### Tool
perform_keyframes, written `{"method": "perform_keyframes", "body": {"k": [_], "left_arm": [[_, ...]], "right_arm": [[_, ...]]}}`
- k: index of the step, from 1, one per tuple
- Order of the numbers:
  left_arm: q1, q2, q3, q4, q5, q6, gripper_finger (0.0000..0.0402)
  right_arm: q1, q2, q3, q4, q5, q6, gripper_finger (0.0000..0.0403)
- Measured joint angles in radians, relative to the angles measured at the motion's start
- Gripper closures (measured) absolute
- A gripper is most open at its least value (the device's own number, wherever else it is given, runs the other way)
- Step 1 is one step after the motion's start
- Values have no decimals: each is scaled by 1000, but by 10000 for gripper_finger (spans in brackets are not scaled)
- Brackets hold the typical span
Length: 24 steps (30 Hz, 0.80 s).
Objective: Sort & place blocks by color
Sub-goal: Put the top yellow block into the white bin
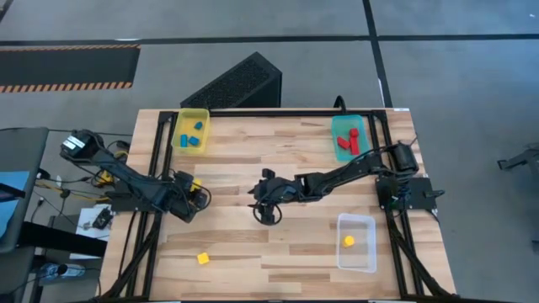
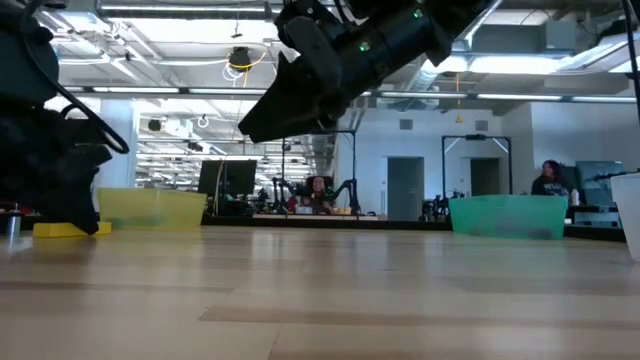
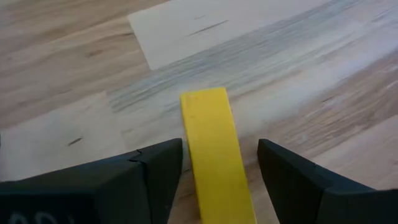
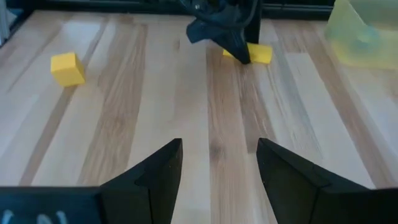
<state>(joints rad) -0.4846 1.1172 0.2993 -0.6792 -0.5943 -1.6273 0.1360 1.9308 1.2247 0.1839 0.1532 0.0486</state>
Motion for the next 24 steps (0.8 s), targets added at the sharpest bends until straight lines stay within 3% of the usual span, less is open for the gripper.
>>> {"method": "perform_keyframes", "body": {"k": [3,7,9,11,14,17,21,24], "left_arm": [[0,36,-7,22,-5,8,220],[-1,106,0,48,-36,9,281],[-3,132,12,70,-65,54,321],[-12,153,33,112,-101,134,331],[-34,159,77,228,-195,346,331],[-57,163,108,384,-260,650,331],[-89,163,129,622,-227,1045,331],[-115,199,143,747,-251,1234,320]], "right_arm": [[0,0,0,-20,1,0,173],[1,-5,0,-23,2,3,173],[7,-7,0,-10,3,9,173],[8,-7,0,2,1,34,173],[0,-5,0,46,-43,121,173],[-31,5,-2,71,-148,238,173],[-63,5,0,120,-209,352,173],[-61,5,-1,131,-204,387,173]]}}
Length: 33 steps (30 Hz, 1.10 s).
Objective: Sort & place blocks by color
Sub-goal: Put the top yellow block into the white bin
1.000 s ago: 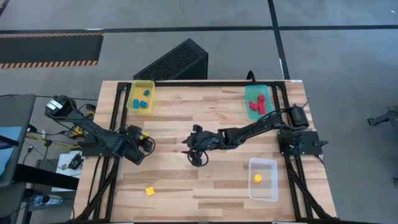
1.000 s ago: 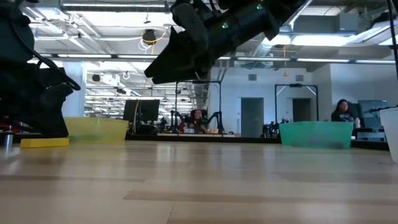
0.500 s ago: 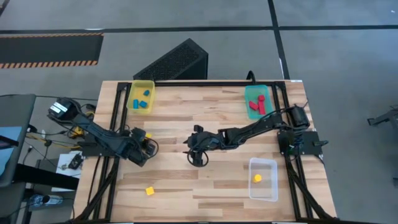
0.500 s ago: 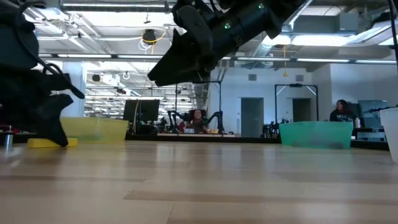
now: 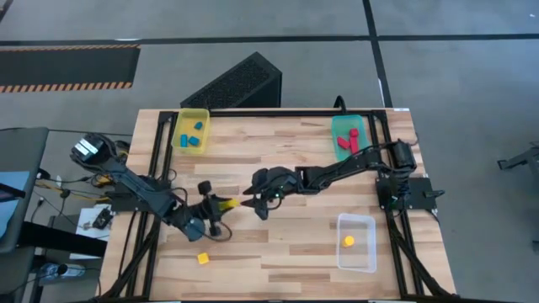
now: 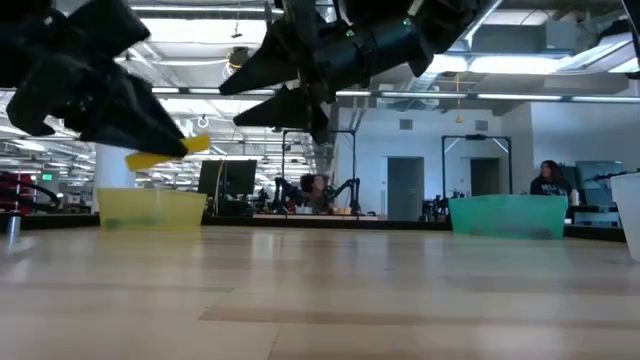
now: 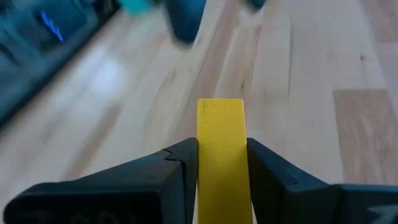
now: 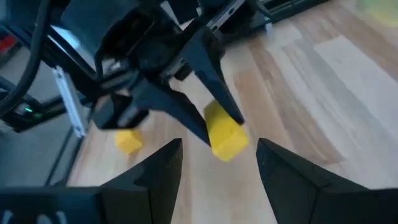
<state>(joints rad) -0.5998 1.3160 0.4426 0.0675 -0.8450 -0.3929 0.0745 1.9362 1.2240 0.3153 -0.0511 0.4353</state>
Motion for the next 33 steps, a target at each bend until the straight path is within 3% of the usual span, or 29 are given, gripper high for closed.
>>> {"method": "perform_keyframes", "body": {"k": [4,12,23,28,33], "left_arm": [[-23,109,51,63,-75,208,312],[-29,343,241,57,-280,480,308],[-21,367,334,66,-339,573,307],[-22,370,331,82,-346,591,306],[-20,370,330,86,-336,594,306]], "right_arm": [[16,0,1,9,22,35,173],[44,0,0,-54,115,55,173],[70,0,-1,-73,133,39,176],[70,0,0,-74,132,33,211],[72,0,0,-80,127,-5,286]]}}
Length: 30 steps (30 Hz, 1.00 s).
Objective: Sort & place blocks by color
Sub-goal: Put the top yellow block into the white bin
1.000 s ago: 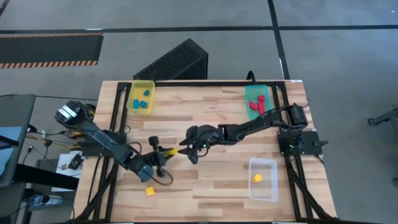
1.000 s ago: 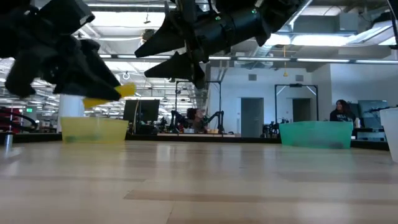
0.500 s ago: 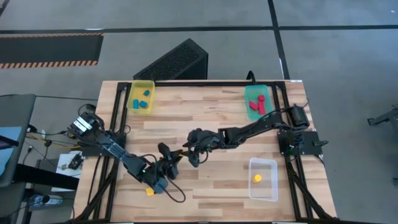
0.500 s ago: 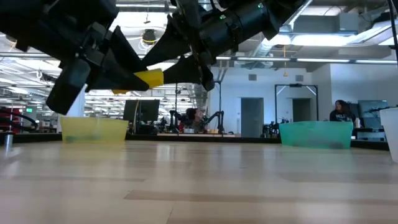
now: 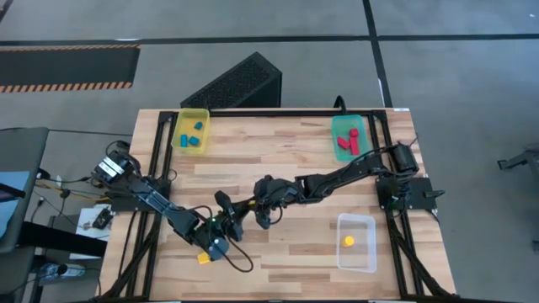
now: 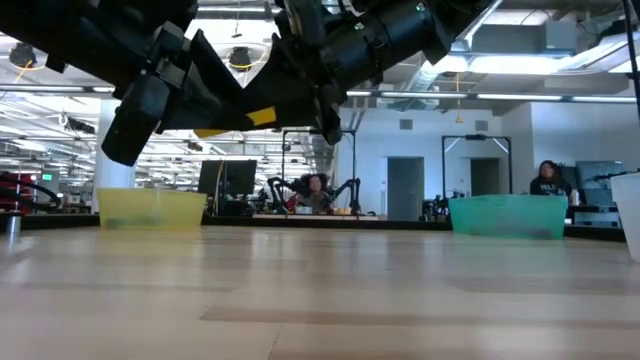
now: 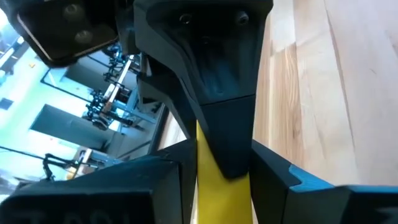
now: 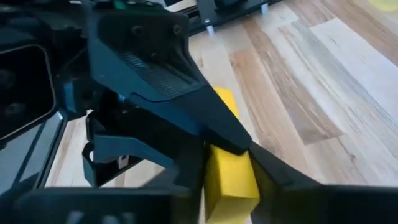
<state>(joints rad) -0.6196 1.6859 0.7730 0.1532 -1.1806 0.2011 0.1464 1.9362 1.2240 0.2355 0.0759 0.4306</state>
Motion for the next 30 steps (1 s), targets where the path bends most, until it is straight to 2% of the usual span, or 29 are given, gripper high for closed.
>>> {"method": "perform_keyframes", "body": {"k": [3,4,7,10,13,16,20,22,24,30], "left_arm": [[4,0,-2,20,-5,-59,306],[9,0,-2,41,-2,-78,305],[30,0,5,76,39,-99,298],[67,0,-5,46,73,-108,282],[134,-1,-2,59,84,-147,266],[227,0,-11,46,204,-158,256],[377,1,-10,62,527,-150,254],[450,1,-10,107,651,-113,254],[507,1,-9,180,709,-81,255],[611,1,-9,381,732,-48,256]], "right_arm": [[-1,-14,0,-51,-12,-44,345],[-1,-32,0,-87,-22,-71,353],[3,-92,3,-233,-18,-102,353],[34,-185,-5,-497,63,-105,353],[78,-268,-1,-738,118,-40,353],[149,-357,-2,-962,132,96,353],[283,-449,-1,-1191,68,312,353],[360,-476,-2,-1280,57,447,353],[437,-492,-7,-1329,58,594,353],[668,-487,-89,-1295,124,980,348]]}}
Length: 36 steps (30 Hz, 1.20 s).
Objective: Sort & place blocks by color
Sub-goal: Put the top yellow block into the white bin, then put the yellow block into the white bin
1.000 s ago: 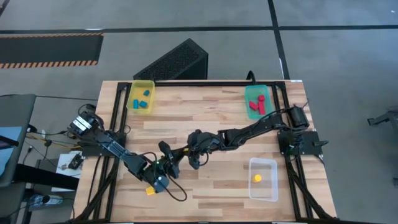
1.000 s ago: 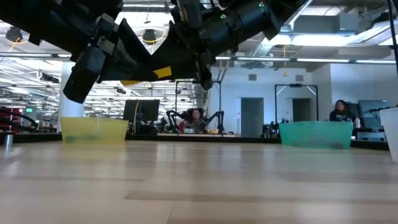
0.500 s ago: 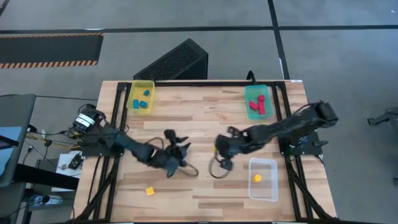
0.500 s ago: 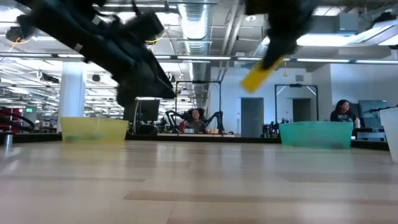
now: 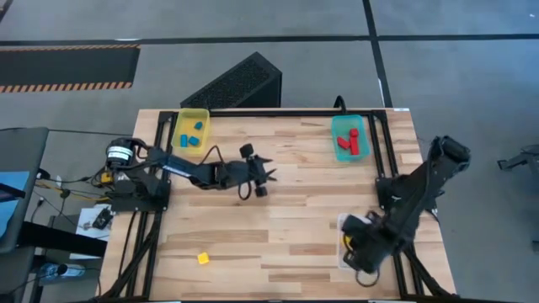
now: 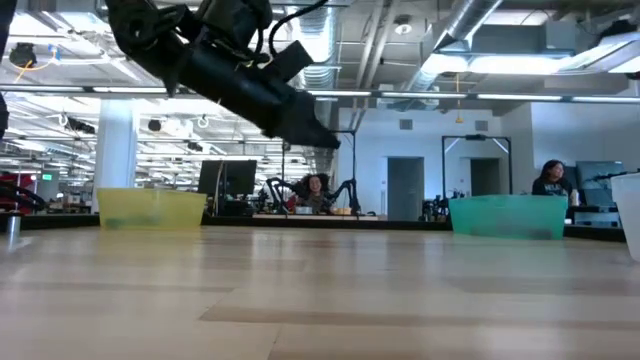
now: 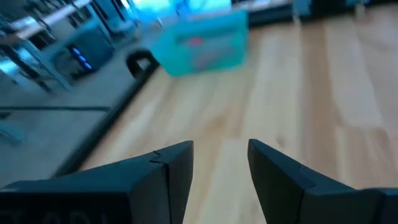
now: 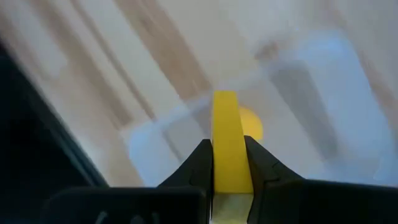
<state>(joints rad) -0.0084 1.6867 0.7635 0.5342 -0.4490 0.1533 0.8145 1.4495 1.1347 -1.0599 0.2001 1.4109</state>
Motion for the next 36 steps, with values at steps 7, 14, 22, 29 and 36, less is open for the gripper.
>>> {"method": "perform_keyframes", "body": {"k": [7,14,22,29,36], "left_arm": [[69,0,0,146,87,107,256],[122,0,0,175,163,139,256],[140,0,0,175,177,115,256],[125,-6,0,123,221,152,256],[77,-40,77,-182,206,152,256]], "right_arm": [[165,84,-40,31,51,309,345],[217,163,-45,129,58,344,299],[208,208,-46,108,71,350,193],[193,192,-33,106,348,198,160],[128,192,-37,147,639,21,179]]}}
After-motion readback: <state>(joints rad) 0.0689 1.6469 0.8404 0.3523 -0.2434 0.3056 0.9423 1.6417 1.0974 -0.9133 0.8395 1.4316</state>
